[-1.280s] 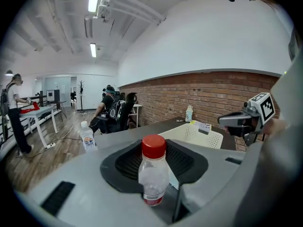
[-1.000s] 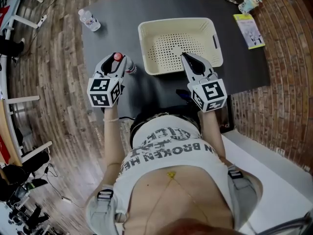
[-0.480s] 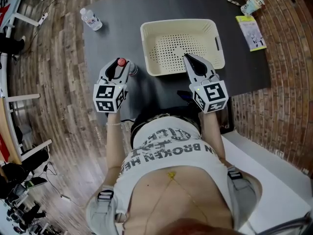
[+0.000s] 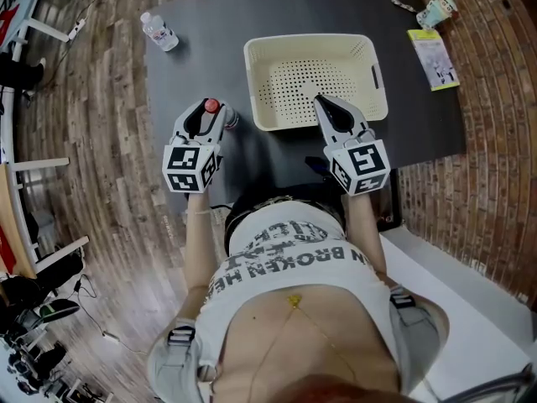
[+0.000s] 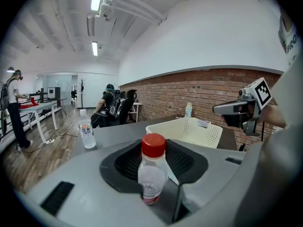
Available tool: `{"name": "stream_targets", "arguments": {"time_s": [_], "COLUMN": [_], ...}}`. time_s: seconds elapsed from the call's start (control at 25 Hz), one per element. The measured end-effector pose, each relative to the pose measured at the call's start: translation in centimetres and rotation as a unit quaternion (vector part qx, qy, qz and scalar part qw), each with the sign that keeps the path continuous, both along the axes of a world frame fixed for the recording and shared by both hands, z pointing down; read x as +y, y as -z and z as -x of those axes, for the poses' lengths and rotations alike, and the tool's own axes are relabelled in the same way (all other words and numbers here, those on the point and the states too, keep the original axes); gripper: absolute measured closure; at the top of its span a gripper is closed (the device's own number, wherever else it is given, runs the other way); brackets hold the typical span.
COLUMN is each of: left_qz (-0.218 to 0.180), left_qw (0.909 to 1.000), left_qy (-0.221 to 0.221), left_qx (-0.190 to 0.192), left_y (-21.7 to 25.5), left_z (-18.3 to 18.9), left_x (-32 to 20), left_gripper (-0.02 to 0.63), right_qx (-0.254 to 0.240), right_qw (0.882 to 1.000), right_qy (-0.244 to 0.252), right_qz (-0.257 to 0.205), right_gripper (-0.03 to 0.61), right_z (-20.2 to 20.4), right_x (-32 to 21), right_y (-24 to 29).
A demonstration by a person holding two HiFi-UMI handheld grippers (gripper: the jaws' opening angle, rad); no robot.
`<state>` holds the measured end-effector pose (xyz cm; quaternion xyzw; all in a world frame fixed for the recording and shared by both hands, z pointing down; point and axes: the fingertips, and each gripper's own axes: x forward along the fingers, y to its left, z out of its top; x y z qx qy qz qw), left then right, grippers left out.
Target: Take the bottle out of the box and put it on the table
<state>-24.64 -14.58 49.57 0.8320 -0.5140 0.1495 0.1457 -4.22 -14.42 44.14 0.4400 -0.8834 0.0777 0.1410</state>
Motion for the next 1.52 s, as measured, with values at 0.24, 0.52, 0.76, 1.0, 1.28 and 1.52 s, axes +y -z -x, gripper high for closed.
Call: {"name": "stream_targets", "arguments": {"time_s": [0.24, 0.52, 0.76, 1.0, 1.28, 1.52], "left_qz": [-0.003, -0.004, -0.003, -0.003, -0.011, -0.02], "left_qw": [1.0, 1.0, 0.9999, 0.9999, 0.9988, 0.9991], "left_qy": [0.002, 0.0, -0.001, 0.0, 0.008, 0.025], "left_qx": [0.005, 0.008, 0.011, 0.011, 0.048, 0.028], "left_y": [0.0, -0.1, -0.1, -0.2, 0.0, 0.1], "left_z": [0.1, 0.2, 0.1, 0.2, 0.1, 0.5], "left_x": [-0.1, -0.2, -0.1, -0.1, 0.1, 1.0], "left_gripper": [0.457, 0.456, 0.457, 0.456, 0.435, 0.426], "right_qx": [0.0, 0.003, 0.001, 0.0, 0.0, -0.002], "right_qw": [1.0, 1.0, 1.0, 1.0, 1.0, 1.0], "right_qy": [0.003, 0.003, 0.005, 0.008, 0.006, 0.002], "right_qz": [0.001, 0.004, 0.001, 0.001, -0.002, -0.002], "right_gripper": [0.569, 0.569, 0.569, 0.569, 0.569, 0.569], "right_z": [0.4, 0.3, 0.5, 0.8, 0.4, -0.2], "right_x": [0.0, -0.1, -0.1, 0.1, 0.4, 0.5], "right_y": [-0.1, -0.3, -0.2, -0.1, 0.2, 0.1]}}
